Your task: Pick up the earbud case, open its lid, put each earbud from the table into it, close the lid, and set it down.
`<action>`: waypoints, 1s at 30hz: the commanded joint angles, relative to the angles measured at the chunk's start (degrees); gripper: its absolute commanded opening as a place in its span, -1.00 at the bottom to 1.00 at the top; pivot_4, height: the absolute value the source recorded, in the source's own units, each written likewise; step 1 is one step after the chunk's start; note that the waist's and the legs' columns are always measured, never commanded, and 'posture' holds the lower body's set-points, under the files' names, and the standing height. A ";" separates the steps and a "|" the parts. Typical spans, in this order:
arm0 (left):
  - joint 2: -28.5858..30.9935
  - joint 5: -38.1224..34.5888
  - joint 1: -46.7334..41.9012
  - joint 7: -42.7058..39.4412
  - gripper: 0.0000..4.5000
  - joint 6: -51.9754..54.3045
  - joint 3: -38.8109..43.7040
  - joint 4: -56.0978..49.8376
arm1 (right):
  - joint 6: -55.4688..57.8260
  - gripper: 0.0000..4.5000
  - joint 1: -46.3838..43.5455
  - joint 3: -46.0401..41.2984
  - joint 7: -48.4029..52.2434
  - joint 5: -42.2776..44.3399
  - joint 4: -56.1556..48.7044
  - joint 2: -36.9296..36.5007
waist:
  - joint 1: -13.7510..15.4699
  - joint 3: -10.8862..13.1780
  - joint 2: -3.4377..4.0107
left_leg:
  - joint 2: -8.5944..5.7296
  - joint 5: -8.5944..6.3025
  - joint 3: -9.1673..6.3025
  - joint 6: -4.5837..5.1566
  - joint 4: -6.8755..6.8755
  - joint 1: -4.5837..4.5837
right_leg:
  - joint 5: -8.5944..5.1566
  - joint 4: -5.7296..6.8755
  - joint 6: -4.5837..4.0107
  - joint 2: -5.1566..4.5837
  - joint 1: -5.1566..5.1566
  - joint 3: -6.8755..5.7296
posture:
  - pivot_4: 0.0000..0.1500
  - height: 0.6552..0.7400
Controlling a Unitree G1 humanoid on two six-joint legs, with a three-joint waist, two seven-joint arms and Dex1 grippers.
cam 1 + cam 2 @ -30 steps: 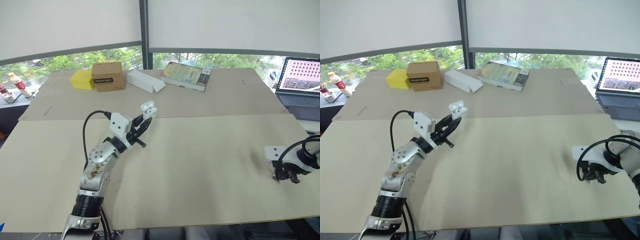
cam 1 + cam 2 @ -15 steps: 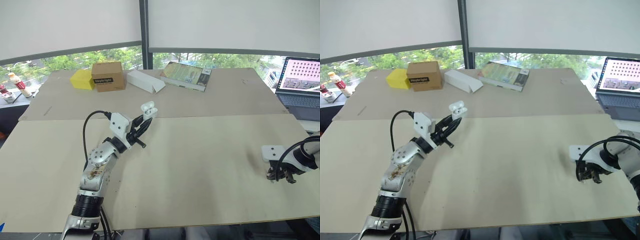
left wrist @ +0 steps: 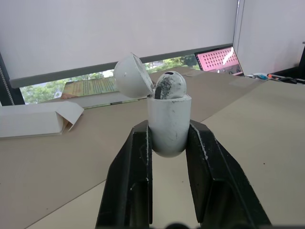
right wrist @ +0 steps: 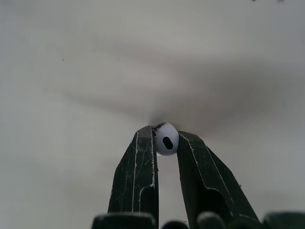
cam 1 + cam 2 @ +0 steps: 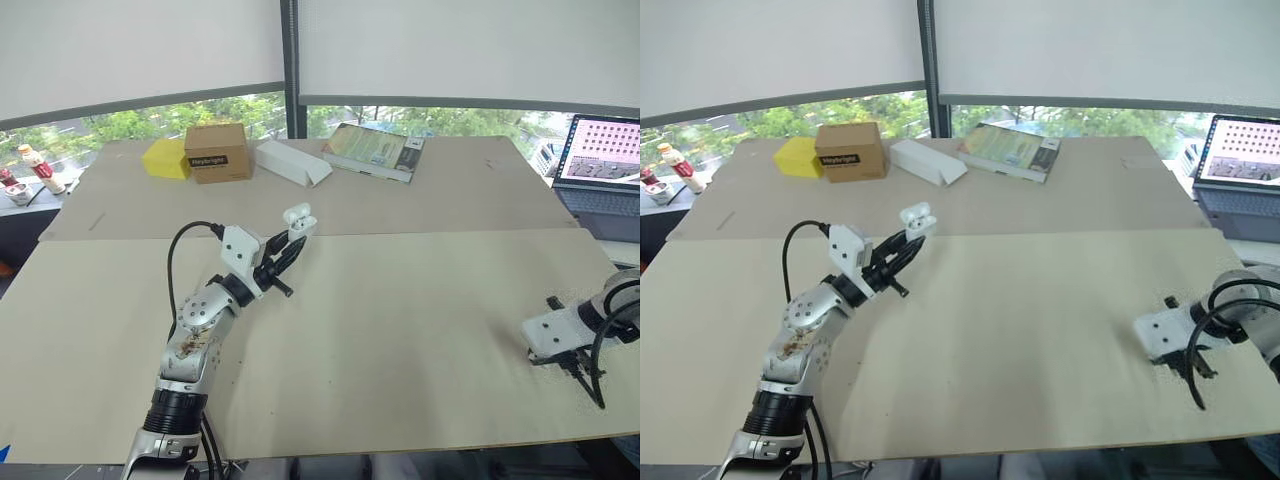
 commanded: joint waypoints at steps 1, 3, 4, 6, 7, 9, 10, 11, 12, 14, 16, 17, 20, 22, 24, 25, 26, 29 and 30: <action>-0.05 -0.35 -0.63 -0.22 -0.78 -0.59 -0.07 -1.68 | -2.90 -0.87 -2.28 -0.21 -1.32 -0.48 3.35 0.23 | 0.02 0.00 0.00 | 0.00 0.00 0.00 0.00 0.00 0.00 | 0.00 0.00 0.00 0.00 0.00 0.00 | 1.00 1.00; -0.05 -0.39 -0.62 -0.25 -0.78 -0.59 -0.06 -1.73 | -3.12 -0.87 -3.43 -0.34 -1.99 -0.05 4.69 1.03 | -0.01 0.00 0.00 | 0.01 0.00 0.00 0.00 0.00 0.00 | 0.00 -0.01 0.00 0.00 0.00 0.01 | 1.00 1.00; -0.02 -0.63 -0.58 -0.42 -0.78 -0.40 -0.04 -1.88 | -2.81 -0.87 -4.53 -1.07 -1.32 2.45 4.95 2.55 | -0.01 0.00 0.00 | 0.02 0.00 0.00 0.01 0.00 0.00 | 0.00 -0.01 -0.01 0.00 0.01 0.01 | 1.00 1.00; 0.02 -1.77 -0.29 -1.18 -0.78 0.50 0.04 -2.30 | 3.90 -0.87 -6.86 -4.20 -1.21 9.56 3.24 7.33 | -0.61 0.00 0.00 | 0.05 -0.01 0.01 0.02 0.00 0.01 | 0.01 -0.02 -0.02 0.01 0.01 0.01 | 1.00 1.00; 0.04 -2.46 -0.15 -1.62 -0.78 1.10 0.10 -2.53 | 8.78 -0.87 -7.90 -6.14 -1.55 13.24 1.78 9.94 | -1.07 0.01 -0.02 | 0.06 -0.01 0.01 0.02 -0.04 0.04 | 0.02 -0.02 -0.03 0.02 0.02 0.03 | 1.00 1.00; 0.27 -5.00 -0.04 -3.08 -0.78 3.66 0.29 -3.40 | 16.44 -0.87 -12.60 -11.23 -5.64 21.13 -2.33 17.01 | -1.75 0.01 -0.01 | 0.16 -0.01 0.05 0.01 -0.06 0.06 | 0.08 -0.02 -0.12 0.05 0.00 0.10 | 1.00 1.00; 0.38 -5.71 -0.05 -3.48 -0.78 4.47 0.41 -3.67 | 18.06 -0.87 -13.80 -12.71 -7.15 22.69 -3.77 18.84 | -1.91 0.04 0.05 | 0.20 0.00 0.04 0.00 -0.08 0.06 | 0.08 0.00 -0.12 0.08 -0.06 0.10 | 1.00 1.00; 0.66 -6.33 -0.15 -4.15 -0.78 5.26 0.35 -3.88 | 20.73 -0.87 -15.01 -14.45 -9.35 24.64 -6.12 20.85 | -1.71 0.08 0.14 | 0.21 0.01 0.01 -0.02 -0.10 -0.02 | 0.09 0.01 -0.13 0.07 -0.14 0.09 | 1.00 1.00; 1.05 -6.59 -0.29 -4.85 -0.78 5.67 0.22 -3.94 | 23.47 -0.87 -15.71 -15.71 -11.71 25.70 -8.58 22.23 | -1.28 0.09 0.18 | 0.17 0.02 -0.06 -0.04 -0.11 -0.09 | 0.08 0.03 -0.13 0.07 -0.21 0.08 | 1.00 1.00; 1.63 -7.28 -0.52 -6.25 -0.78 6.65 0.00 -3.94 | 27.94 -0.87 -16.21 -17.67 -15.98 27.24 -13.50 24.42 | -0.16 0.08 0.19 | 0.16 0.10 -0.18 -0.18 -0.10 -0.31 | 0.08 0.04 -0.13 0.07 -0.40 -0.02 | 1.00 1.00; 1.95 -7.87 -1.01 -7.30 -0.78 7.50 -0.39 -3.73 | 29.92 -0.87 -15.82 -18.79 -20.62 27.19 -18.19 26.48 | 0.86 0.08 0.19 | 0.08 0.19 -0.32 -0.35 -0.01 -0.69 | 0.09 0.06 -0.12 0.01 -0.64 -0.15 | 1.00 1.00; 2.01 -8.07 -1.62 -7.85 -0.78 7.73 -0.73 -3.32 | 30.80 -0.87 -15.77 -19.18 -24.14 26.90 -21.09 28.51 | 1.07 0.08 0.19 | 0.03 0.20 -0.36 -0.37 0.03 -0.89 | 0.13 0.10 -0.05 -0.03 -0.75 -0.17 | 1.00 1.00; 1.04 -8.50 -4.43 -8.11 -0.78 8.39 -0.69 -1.52 | 33.58 -0.87 -15.43 -19.26 -32.27 25.14 -27.29 33.50 | 1.03 0.08 0.19 | -0.14 0.21 -0.33 -0.36 0.23 -1.27 | 0.23 0.22 0.09 -0.10 -1.05 -0.11 | 1.00 1.00; 0.16 -8.86 -6.50 -8.22 -0.78 8.85 -0.43 -0.36 | 33.54 -0.87 -14.39 -18.15 -34.82 23.41 -30.55 35.38 | 1.04 0.08 0.19 | -0.17 0.22 -0.34 -0.36 0.35 -1.32 | 0.24 0.26 0.11 -0.10 -1.06 -0.14 | 1.00 1.00; -0.30 -9.11 -8.05 -8.63 -0.78 9.04 -0.41 0.50 | 33.43 -0.87 -13.14 -16.94 -36.59 22.16 -33.42 36.67 | 0.87 0.08 0.19 | -0.17 0.22 -0.34 -0.36 0.38 -1.30 | 0.24 0.31 0.11 -0.08 -1.04 -0.15 | 1.00 1.00; -0.30 -9.06 -8.58 -8.96 -0.78 8.96 -0.57 0.85 | 33.63 -0.87 -12.68 -16.55 -37.29 21.82 -34.41 37.16 | 0.74 0.08 0.19 | -0.18 0.22 -0.33 -0.35 0.37 -1.25 | 0.24 0.34 0.11 -0.07 -1.00 -0.14 | 1.00 1.00; -0.32 -9.17 -8.99 -9.21 -0.78 9.04 -0.62 1.13 | 33.66 -0.87 -12.33 -16.21 -37.95 21.37 -35.06 37.60 | 0.58 0.08 0.19 | -0.16 0.22 -0.32 -0.35 0.37 -1.20 | 0.24 0.38 0.11 -0.04 -0.97 -0.14 | 1.00 1.00; -0.07 -9.31 -9.91 -10.08 -0.78 8.96 -0.76 1.87 | 32.25 -0.87 -11.78 -15.05 -39.50 19.31 -35.48 38.47 | 0.03 0.08 0.19 | -0.18 0.23 -0.21 -0.35 0.37 -1.11 | 0.24 0.51 0.10 0.01 -0.96 -0.06 | 1.00 1.00; 0.10 -9.18 -10.32 -10.49 -0.78 8.82 -0.93 2.16 | 31.87 -0.87 -11.77 -14.66 -40.10 18.68 -35.46 38.77 | -0.16 0.08 0.19 | -0.19 0.23 -0.20 -0.34 0.37 -1.09 | 0.24 0.56 0.09 0.01 -0.96 -0.05 | 1.00 1.00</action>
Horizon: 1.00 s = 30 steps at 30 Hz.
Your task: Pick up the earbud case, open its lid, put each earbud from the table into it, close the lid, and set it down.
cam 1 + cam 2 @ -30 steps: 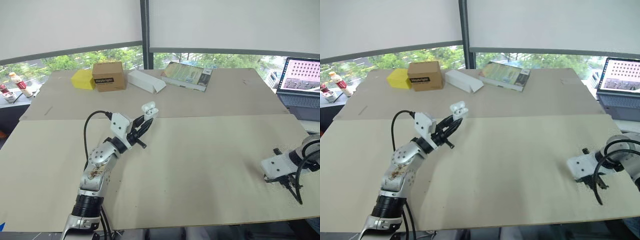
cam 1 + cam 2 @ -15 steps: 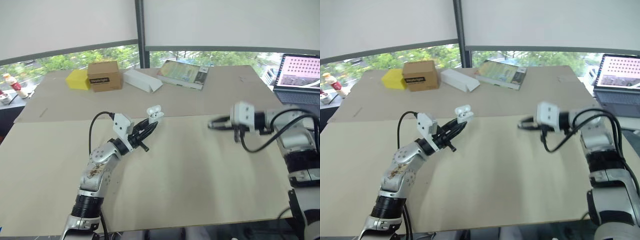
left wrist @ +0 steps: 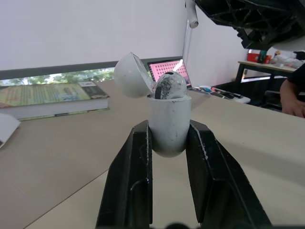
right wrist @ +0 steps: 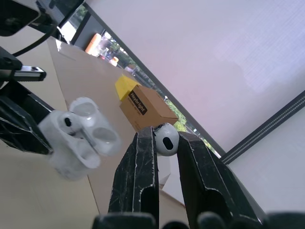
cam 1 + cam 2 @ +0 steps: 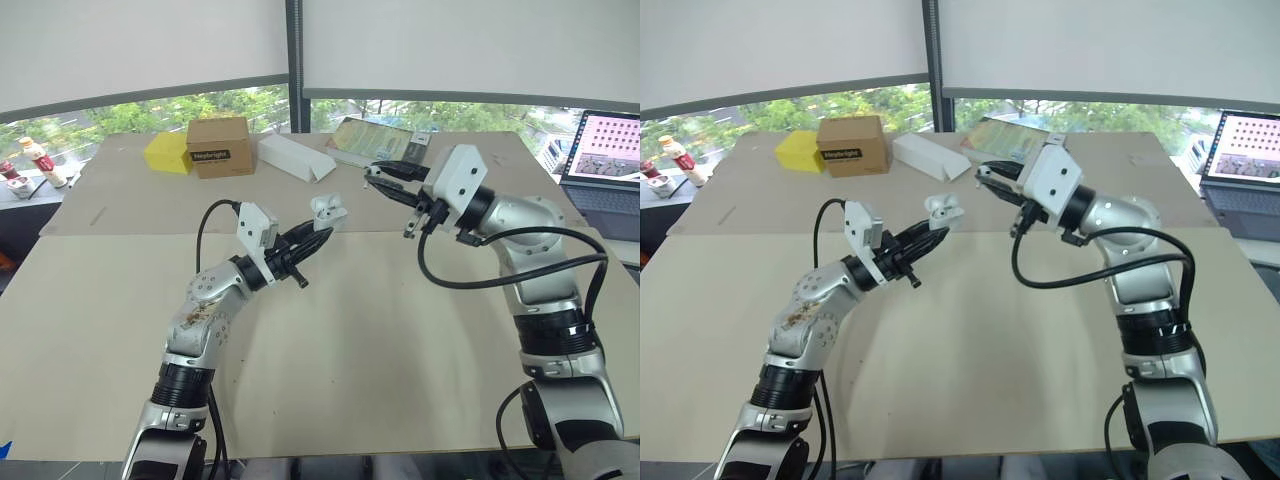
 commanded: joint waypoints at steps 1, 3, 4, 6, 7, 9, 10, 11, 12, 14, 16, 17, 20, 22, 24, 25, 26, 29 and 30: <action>0.44 -0.38 -1.97 -1.55 -0.78 -0.27 -0.12 -0.21 | -1.67 -0.87 -0.81 0.45 -2.79 -2.12 -2.21 0.88 | -0.34 0.00 0.00 | 0.00 -0.01 0.02 0.02 0.00 0.03 | 0.00 0.08 -0.01 0.00 0.00 0.01 | 1.00 1.00; 0.52 -0.18 -2.49 -2.06 -0.78 -0.52 -0.23 0.31 | -2.13 -0.87 -1.05 1.10 -3.45 -3.08 -2.29 1.56 | -0.65 0.00 0.00 | -0.01 -0.02 0.01 0.03 0.00 0.07 | -0.01 0.17 -0.03 0.03 -0.01 0.02 | 1.00 1.00; 0.47 -0.03 -2.71 -2.22 -0.78 -0.70 -0.28 0.55 | -2.43 -0.87 -1.14 1.45 -3.65 -3.51 -2.39 1.84 | -0.69 0.00 0.00 | -0.01 -0.01 0.01 0.03 -0.01 0.10 | -0.01 0.19 -0.03 0.04 -0.01 0.02 | 1.00 1.00; 0.28 0.25 -3.25 -2.29 -0.78 -0.99 -0.40 0.95 | -3.06 -0.87 -1.31 2.18 -3.92 -4.22 -2.60 2.06 | -0.75 0.00 0.00 | -0.01 -0.01 0.01 0.02 -0.01 0.11 | -0.02 0.19 -0.03 0.04 -0.01 0.03 | 1.00 1.00; 0.18 0.45 -3.54 -2.30 -0.78 -1.25 -0.44 1.20 | -3.23 -0.87 -1.35 2.45 -3.97 -4.37 -2.63 2.14 | -0.76 0.00 0.00 | 0.00 0.00 0.01 0.01 -0.01 0.10 | -0.02 0.19 -0.03 0.04 -0.01 0.03 | 1.00 1.00; 0.09 0.81 -3.94 -2.36 -0.78 -1.78 -0.54 1.60 | -3.51 -0.87 -1.34 2.72 -3.97 -4.52 -2.63 2.30 | -0.72 0.00 0.00 | -0.01 0.00 0.02 0.00 0.00 0.09 | -0.02 0.18 -0.03 0.03 -0.01 0.03 | 1.00 1.00; 0.06 0.93 -4.03 -2.40 -0.78 -1.95 -0.54 1.72 | -3.67 -0.87 -1.32 2.80 -3.97 -4.57 -2.64 2.35 | -0.70 0.00 0.00 | 0.00 0.00 0.02 0.00 0.00 0.09 | -0.02 0.17 -0.03 0.02 -0.01 0.03 | 1.00 1.00; 0.03 1.04 -4.05 -2.45 -0.78 -2.12 -0.53 1.83 | -3.72 -0.87 -1.31 2.87 -4.01 -4.58 -2.65 2.42 | -0.70 0.00 0.00 | 0.00 0.00 0.01 0.01 0.00 0.09 | -0.02 0.17 -0.03 0.02 -0.01 0.03 | 1.00 1.00; -0.01 1.16 -4.02 -2.50 -0.78 -2.26 -0.52 1.89 | -3.80 -0.87 -1.31 2.96 -4.04 -4.65 -2.66 2.46 | -0.70 0.00 0.00 | 0.01 0.00 0.01 0.01 0.00 0.09 | -0.02 0.17 -0.03 0.02 -0.01 0.03 | 1.00 1.00; -0.12 1.29 -3.87 -2.57 -0.78 -2.38 -0.45 1.83 | -4.09 -0.87 -1.32 3.24 -3.95 -4.90 -2.64 2.40 | -0.72 0.00 0.00 | 0.00 0.00 0.02 0.01 0.00 0.09 | -0.02 0.17 -0.03 0.03 -0.01 0.03 | 1.00 1.00; -0.18 1.34 -3.65 -2.69 -0.78 -2.42 -0.43 1.57 | -4.35 -0.87 -1.21 3.47 -3.88 -5.17 -2.49 2.27 | -0.75 0.00 0.00 | 0.01 0.00 0.02 0.01 0.00 0.10 | -0.02 0.18 -0.03 0.04 -0.01 0.03 | 1.00 1.00; -0.19 1.36 -3.56 -2.78 -0.78 -2.46 -0.42 1.46 | -4.54 -0.87 -1.14 3.57 -3.95 -5.51 -2.22 2.09 | -0.76 0.00 0.00 | 0.01 0.00 0.02 0.01 -0.01 0.10 | -0.02 0.18 -0.03 0.04 -0.01 0.03 | 1.00 1.00; -0.29 1.48 -3.38 -3.18 -0.78 -2.85 -0.44 1.30 | -4.84 -0.87 -0.85 3.78 -4.07 -6.49 -1.46 1.51 | -0.72 0.00 0.00 | 0.00 0.00 0.02 0.01 0.00 0.10 | -0.02 0.18 -0.03 0.04 -0.01 0.03 | 1.00 1.00; -0.39 1.51 -3.37 -3.30 -0.78 -3.02 -0.47 1.19 | -4.83 -0.87 -0.72 3.80 -3.98 -6.86 -1.24 1.22 | -0.68 0.00 0.00 | 0.01 0.00 0.02 0.01 0.00 0.09 | -0.02 0.18 -0.03 0.03 -0.01 0.03 | 1.00 1.00; -0.40 1.57 -3.36 -3.48 -0.78 -3.25 -0.52 1.17 | -4.85 -0.87 -0.61 3.83 -3.76 -6.96 -1.16 0.96 | -0.70 0.00 0.00 | 0.01 0.00 0.02 0.01 0.00 0.09 | -0.02 0.17 -0.03 0.03 -0.01 0.03 | 1.00 1.00; -0.43 1.63 -3.35 -3.51 -0.78 -3.36 -0.52 1.20 | -4.90 -0.87 -0.55 3.84 -3.69 -7.03 -1.12 0.84 | -0.70 0.00 0.00 | 0.00 0.00 0.02 0.01 0.00 0.09 | -0.02 0.17 -0.03 0.03 -0.01 0.03 | 1.00 1.00; -0.45 1.65 -3.32 -3.58 -0.78 -3.45 -0.49 1.22 | -4.93 -0.87 -0.47 3.85 -3.64 -7.18 -0.99 0.65 | -0.71 0.00 0.00 | 0.01 0.00 0.02 0.01 0.00 0.10 | -0.02 0.17 -0.03 0.03 -0.01 0.03 | 1.00 1.00; -0.55 1.67 -3.25 -3.68 -0.78 -3.62 -0.50 1.17 | -5.05 -0.87 -0.22 3.85 -3.54 -7.45 -0.68 0.08 | -0.72 0.00 0.00 | 0.01 -0.01 0.02 0.02 -0.01 0.10 | -0.02 0.17 -0.03 0.04 -0.01 0.03 | 1.00 1.00; -0.57 1.66 -3.22 -3.71 -0.78 -3.67 -0.51 1.15 | -5.03 -0.87 -0.15 3.89 -3.45 -7.44 -0.72 -0.03 | -0.71 0.00 0.00 | 0.01 0.00 0.02 0.02 -0.01 0.10 | -0.02 0.17 -0.03 0.03 -0.01 0.03 | 1.00 1.00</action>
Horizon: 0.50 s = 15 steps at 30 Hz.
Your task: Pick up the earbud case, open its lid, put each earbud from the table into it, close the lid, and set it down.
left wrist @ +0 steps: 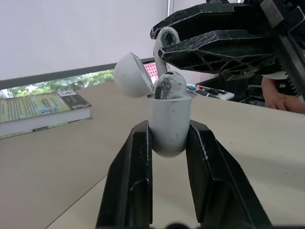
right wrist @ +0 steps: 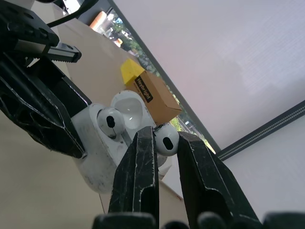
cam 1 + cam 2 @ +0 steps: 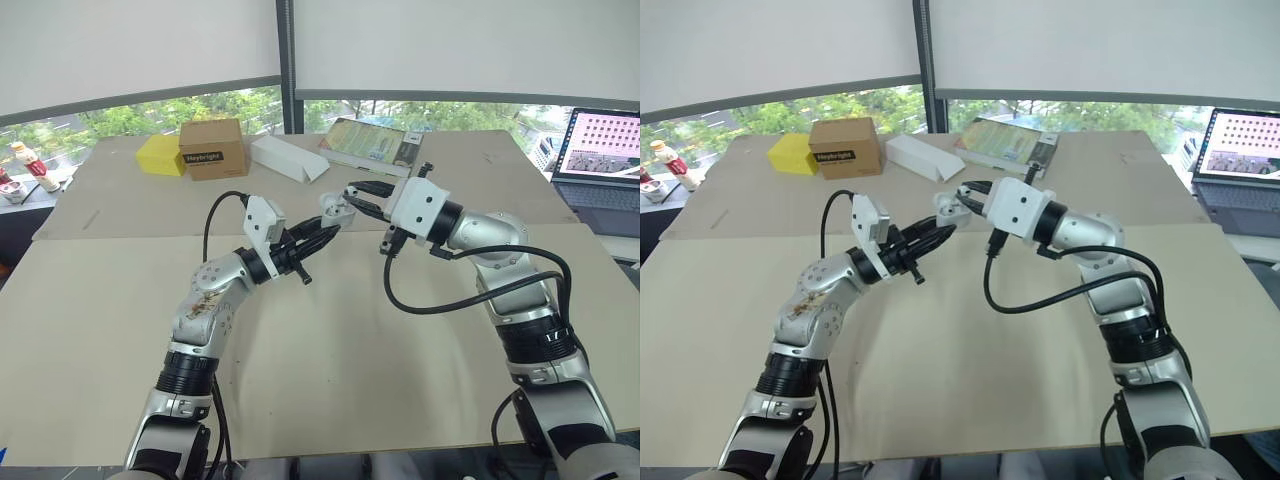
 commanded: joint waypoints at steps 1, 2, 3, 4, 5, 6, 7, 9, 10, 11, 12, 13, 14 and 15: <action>-0.22 -0.29 -0.55 -0.39 -0.78 -1.34 -0.11 -1.49 | -1.46 -0.87 -0.10 -0.62 -0.02 -0.15 -1.15 -0.92 | 0.02 0.00 0.00 | 0.00 0.00 0.00 0.00 0.00 0.00 | 0.00 0.00 0.00 0.00 0.00 0.00 | 1.00 1.00; -0.23 -0.28 -0.59 -0.42 -0.78 -1.43 -0.10 -1.43 | -1.44 -0.87 0.00 -0.50 0.18 -0.14 -1.22 -1.01 | 0.01 0.00 0.00 | 0.00 0.00 0.00 0.00 0.00 0.00 | 0.00 0.00 0.00 0.00 0.00 0.00 | 1.00 1.00; -0.26 -0.28 -0.65 -0.46 -0.78 -1.52 -0.07 -1.36 | -1.41 -0.87 0.09 -0.40 0.41 -0.07 -1.29 -1.06 | 0.01 0.00 0.00 | 0.00 0.00 0.00 0.00 0.00 0.00 | 0.00 0.00 0.00 0.00 0.00 0.00 | 1.00 1.00; -0.28 -0.28 -0.68 -0.49 -0.78 -1.57 -0.04 -1.32 | -1.40 -0.87 0.15 -0.34 0.54 -0.01 -1.33 -1.08 | 0.01 0.00 0.00 | 0.00 0.00 0.00 0.00 0.00 0.00 | 0.00 0.00 0.00 0.00 0.00 0.00 | 1.00 1.00; -0.29 -0.32 -0.64 -0.49 -0.78 -1.58 0.01 -1.40 | -1.29 -0.87 0.27 -0.32 0.57 0.05 -1.52 -1.07 | 0.01 0.00 0.00 | 0.00 0.00 0.00 0.00 0.00 0.00 | 0.00 0.00 0.00 0.00 0.00 0.00 | 1.00 1.00; -0.28 -0.31 -0.60 -0.50 -0.78 -1.61 0.02 -1.46 | -1.25 -0.87 0.37 -0.24 0.69 0.06 -1.66 -1.09 | 0.00 0.00 0.00 | 0.00 0.00 0.00 0.01 0.00 0.00 | 0.00 0.00 0.00 0.00 0.00 0.00 | 1.00 1.00; -0.27 -0.33 -0.51 -0.51 -0.78 -1.63 0.05 -1.58 | -1.24 -0.87 0.46 -0.10 0.81 0.00 -1.81 -1.14 | 0.00 0.00 0.00 | 0.00 0.00 0.00 0.00 0.00 0.00 | 0.00 0.00 0.00 0.00 0.00 0.00 | 1.00 1.00; -0.27 -0.30 -0.36 -0.57 -0.78 -1.71 0.06 -1.70 | -1.28 -0.87 0.63 0.13 1.28 0.12 -2.00 -1.27 | 0.00 0.00 0.00 | 0.01 0.00 0.00 0.00 0.00 0.00 | 0.00 0.00 0.00 0.00 0.00 0.00 | 1.00 1.00; -0.26 -0.28 -0.26 -0.61 -0.78 -1.77 0.06 -1.76 | -1.28 -0.87 0.77 0.21 1.54 0.23 -2.14 -1.36 | 0.01 0.00 0.00 | 0.01 0.00 0.00 0.00 0.00 0.00 | 0.00 0.00 0.00 0.00 0.00 0.00 | 1.00 1.00; -0.24 -0.27 -0.18 -0.65 -0.78 -1.79 0.07 -1.83 | -1.25 -0.87 0.87 0.24 1.72 0.28 -2.26 -1.38 | 0.01 0.00 0.00 | 0.00 0.00 0.00 0.01 0.00 0.00 | 0.00 0.00 0.00 0.00 0.00 0.00 | 1.00 1.00; -0.23 -0.24 -0.12 -0.69 -0.78 -1.84 0.06 -1.87 | -1.16 -0.87 0.96 0.25 1.95 0.38 -2.35 -1.40 | 0.02 0.00 0.00 | 0.00 0.00 0.00 0.01 0.00 0.00 | 0.00 0.00 0.00 0.00 0.00 0.00 | 1.00 1.00; -0.22 -0.08 -0.06 -0.77 -0.78 -2.01 -0.07 -1.88 | -1.04 -0.87 1.05 0.25 2.25 0.56 -2.44 -1.38 | 0.02 0.00 0.00 | 0.01 0.00 0.00 0.01 0.00 0.00 | 0.00 0.00 0.00 0.00 0.00 0.00 | 1.00 1.00; -0.23 0.00 -0.01 -0.82 -0.78 -2.10 -0.15 -1.89 | -0.83 -0.87 1.14 0.26 2.55 0.79 -2.52 -1.33 | 0.02 0.00 0.00 | 0.00 0.00 0.00 0.01 0.00 0.00 | 0.00 0.00 0.00 0.00 0.00 0.00 | 1.00 1.00; -0.26 0.07 0.01 -0.83 -0.78 -2.16 -0.22 -1.90 | -0.62 -0.87 1.21 0.25 2.77 1.01 -2.57 -1.27 | 0.02 0.00 0.00 | 0.01 0.00 0.00 0.00 0.00 0.00 | 0.00 0.00 0.00 0.00 0.00 0.00 | 1.00 1.00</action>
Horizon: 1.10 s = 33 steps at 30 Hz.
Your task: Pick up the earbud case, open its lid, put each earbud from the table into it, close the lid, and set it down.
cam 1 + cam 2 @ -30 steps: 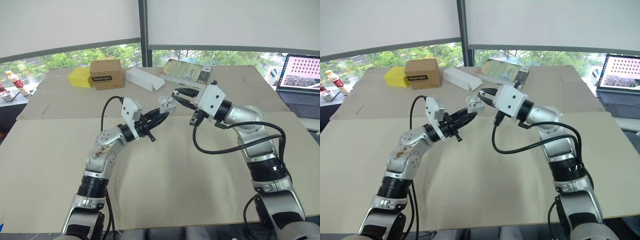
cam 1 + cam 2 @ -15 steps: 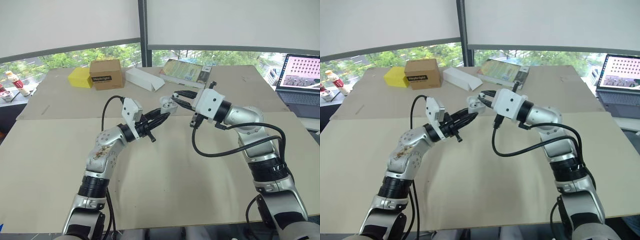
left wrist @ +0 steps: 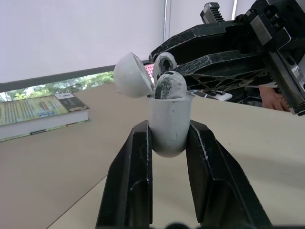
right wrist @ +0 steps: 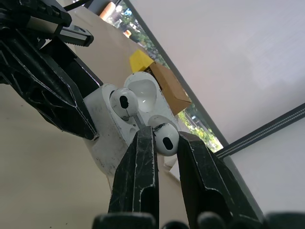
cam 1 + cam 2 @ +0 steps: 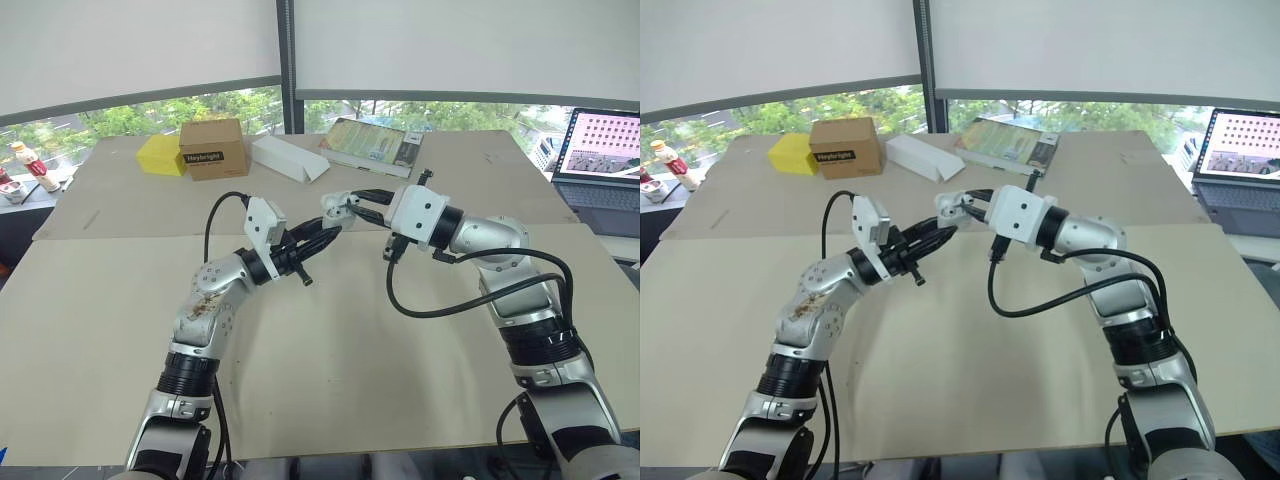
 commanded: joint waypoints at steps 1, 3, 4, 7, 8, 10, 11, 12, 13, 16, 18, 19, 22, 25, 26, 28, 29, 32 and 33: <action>-0.16 -0.15 -0.38 -0.26 -0.78 -1.85 -0.09 -1.94 | -0.46 -0.87 0.27 -0.17 1.04 1.39 -2.62 -0.33 | 0.00 0.00 0.00 | 0.00 0.00 0.00 0.00 0.00 0.00 | 0.00 0.00 0.00 0.00 0.00 0.00 | 1.00 1.00; -0.18 -0.14 -0.35 -0.26 -0.78 -1.81 -0.13 -2.03 | -0.24 -0.87 0.27 -0.30 1.08 1.61 -2.70 -0.21 | -0.01 0.00 0.00 | 0.00 0.00 0.00 0.00 0.00 0.00 | 0.00 0.00 0.00 0.00 0.00 0.00 | 1.00 1.00; -0.18 -0.15 -0.34 -0.25 -0.78 -1.78 -0.15 -2.07 | -0.15 -0.87 0.25 -0.38 1.07 1.71 -2.72 -0.16 | -0.02 0.00 0.00 | 0.00 0.00 0.00 0.00 0.00 0.00 | 0.00 0.00 0.00 0.00 0.00 0.00 | 1.00 1.00; -0.12 -0.17 -0.27 -0.30 -0.78 -1.73 -0.21 -2.13 | -0.21 -0.26 0.03 -0.57 0.81 1.73 -2.60 -0.03 | -0.02 0.00 0.00 | 0.00 0.00 0.00 0.00 0.00 0.00 | 0.00 0.00 0.00 0.00 0.00 0.00 | 1.00 1.00; -0.11 -0.16 -0.25 -0.30 -0.78 -1.72 -0.24 -2.14 | -0.25 -0.26 -0.02 -0.59 0.74 1.74 -2.58 -0.04 | -0.01 0.00 0.00 | 0.01 0.00 0.00 0.00 0.00 0.00 | 0.00 0.00 0.00 0.00 0.00 0.00 | 1.00 1.00; -0.11 -0.14 -0.24 -0.28 -0.78 -1.69 -0.30 -2.16 | -0.32 -0.26 -0.10 -0.64 0.64 1.77 -2.51 -0.10 | 0.02 0.00 0.00 | 0.01 0.00 0.00 0.00 0.00 0.00 | 0.00 0.00 0.00 0.00 0.00 0.00 | 1.00 1.00; -0.11 -0.15 -0.21 -0.28 -0.78 -1.66 -0.33 -2.20 | -0.37 -0.26 -0.13 -0.71 0.59 1.76 -2.46 -0.13 | 0.03 0.00 0.00 | 0.01 0.00 0.00 0.01 0.00 -0.01 | 0.00 0.00 0.00 0.00 0.00 0.00 | 1.00 1.00; -0.13 -0.14 -0.18 -0.24 -0.78 -1.62 -0.36 -2.24 | -0.43 -0.26 -0.13 -0.80 0.60 1.79 -2.43 -0.18 | 0.03 0.00 0.00 | 0.01 0.00 0.00 0.01 0.00 0.00 | 0.00 0.00 0.00 0.00 0.00 0.00 | 1.00 1.00; -0.14 -0.13 -0.15 -0.24 -0.78 -1.62 -0.39 -2.28 | -0.49 -0.26 -0.12 -0.87 0.63 1.81 -2.41 -0.24 | 0.02 0.00 0.00 | 0.01 0.00 0.00 0.01 0.00 0.00 | 0.00 0.00 0.00 0.00 0.00 0.00 | 1.00 1.00; -0.14 -0.11 -0.12 -0.22 -0.78 -1.61 -0.41 -2.29 | -0.58 -0.26 -0.11 -1.09 0.77 1.95 -2.38 -0.46 | 0.01 0.00 0.00 | 0.01 0.00 0.00 0.00 0.00 0.00 | 0.00 0.00 0.00 0.00 0.00 0.00 | 1.00 1.00; -0.16 -0.11 -0.08 -0.20 -0.78 -1.63 -0.42 -2.31 | -0.65 -0.26 -0.12 -1.18 0.86 2.08 -2.37 -0.52 | 0.01 0.00 0.00 | 0.01 0.00 0.00 0.00 0.00 0.00 | 0.00 0.00 0.00 0.00 0.00 0.00 | 1.00 1.00; -0.17 -0.12 -0.07 -0.20 -0.78 -1.64 -0.42 -2.31 | -0.65 -0.26 -0.12 -1.19 0.88 2.12 -2.37 -0.52 | 0.01 0.00 0.00 | 0.01 0.00 0.00 0.00 0.00 0.00 | 0.00 0.00 0.00 0.00 0.00 0.00 | 1.00 1.00; -0.23 -0.08 -0.12 -0.18 -0.78 -1.72 -0.43 -2.19 | -0.45 -0.26 -0.16 -1.17 1.84 3.16 -2.61 -0.55 | 0.02 0.00 0.00 | 0.01 0.00 0.00 0.01 0.00 0.00 | 0.00 0.00 0.00 0.00 0.00 0.00 | 1.00 1.00; -0.21 0.00 -0.12 -0.14 -0.78 -1.87 -0.37 -2.03 | -0.26 -0.26 -0.09 -1.36 3.12 4.47 -2.88 -0.80 | 0.01 0.00 0.00 | 0.01 0.00 0.00 0.01 0.00 0.00 | 0.00 0.00 0.00 0.00 0.00 0.00 | 1.00 1.00; -0.18 0.01 -0.10 -0.13 -0.78 -1.91 -0.34 -1.99 | -0.25 -0.26 -0.10 -1.47 3.49 4.80 -2.87 -0.91 | 0.01 0.00 0.00 | 0.01 -0.01 0.00 0.01 0.00 0.00 | 0.00 0.00 0.00 0.00 0.00 0.00 | 1.00 1.00; -0.16 0.02 -0.10 -0.08 -0.78 -1.95 -0.29 -1.94 | -0.29 -0.26 -0.23 -1.65 4.13 5.36 -2.67 -1.25 | 0.01 0.00 0.00 | 0.01 -0.01 0.00 0.01 0.00 0.00 | 0.00 0.00 0.00 0.00 0.00 0.00 | 1.00 1.00; -0.17 0.03 -0.11 -0.04 -0.78 -1.97 -0.29 -1.93 | -0.33 -0.26 -0.31 -1.72 4.43 5.61 -2.53 -1.43 | 0.02 0.00 0.00 | 0.01 -0.02 0.00 0.03 0.00 0.00 | 0.00 0.00 0.00 0.00 0.00 0.00 | 1.00 1.00; -0.23 0.07 -0.12 0.08 -0.78 -2.00 -0.27 -1.89 | -0.40 -0.26 -0.37 -1.99 5.23 6.27 -2.38 -1.77 | 0.02 0.00 0.00 | 0.02 -0.09 0.00 0.16 0.00 0.00 | 0.00 0.00 0.00 0.00 0.00 0.00 | 1.00 1.00; -0.23 0.08 -0.10 0.14 -0.78 -2.00 -0.26 -1.89 | -0.34 -0.26 -0.22 -2.23 5.54 6.67 -2.53 -2.01 | 0.01 0.00 0.00 | 0.02 -0.12 0.00 0.21 0.00 0.00 | 0.00 0.00 0.00 0.00 0.00 0.00 | 1.00 1.00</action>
